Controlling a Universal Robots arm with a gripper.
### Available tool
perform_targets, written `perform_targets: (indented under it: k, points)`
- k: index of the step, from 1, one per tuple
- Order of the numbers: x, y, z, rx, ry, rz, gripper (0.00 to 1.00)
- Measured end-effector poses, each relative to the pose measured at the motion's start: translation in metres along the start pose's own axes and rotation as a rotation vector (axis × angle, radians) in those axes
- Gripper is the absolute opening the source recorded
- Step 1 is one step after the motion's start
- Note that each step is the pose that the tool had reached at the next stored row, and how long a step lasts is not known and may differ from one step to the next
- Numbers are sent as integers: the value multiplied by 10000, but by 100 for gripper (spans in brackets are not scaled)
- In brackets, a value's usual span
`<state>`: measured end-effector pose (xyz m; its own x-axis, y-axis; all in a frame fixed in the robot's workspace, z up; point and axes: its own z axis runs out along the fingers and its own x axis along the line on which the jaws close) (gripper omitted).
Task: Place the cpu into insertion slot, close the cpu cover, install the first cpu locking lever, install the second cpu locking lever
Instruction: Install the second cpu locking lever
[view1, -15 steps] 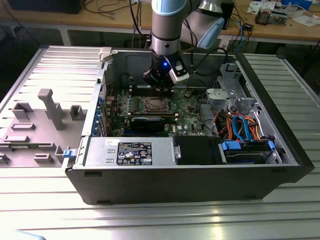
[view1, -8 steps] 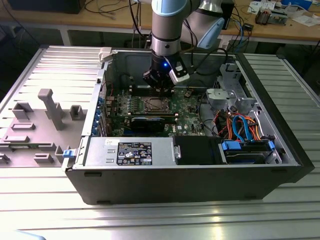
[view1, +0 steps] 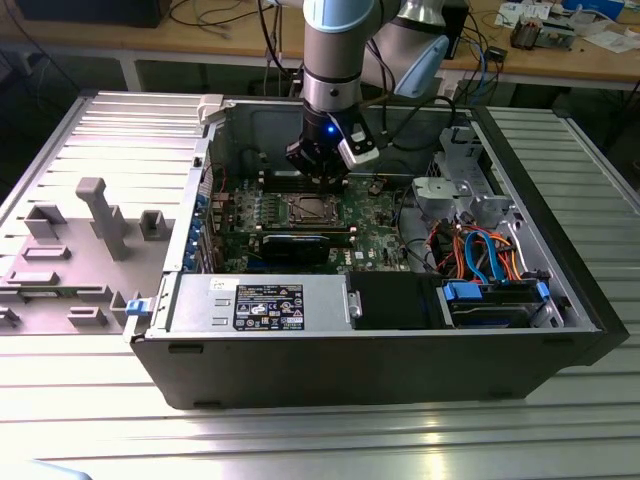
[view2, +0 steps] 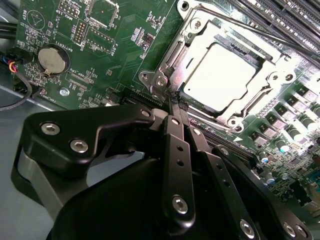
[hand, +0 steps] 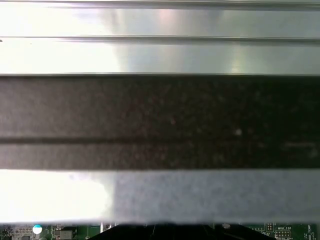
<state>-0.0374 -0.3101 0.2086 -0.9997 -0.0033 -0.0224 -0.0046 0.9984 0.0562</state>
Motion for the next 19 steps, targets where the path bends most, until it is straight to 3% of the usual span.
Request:
perform_targets:
  k: [12,19]
  points:
    - [0,-94,-5,0,0,0,11]
    - [0,-182,-10,0,0,-1,11]
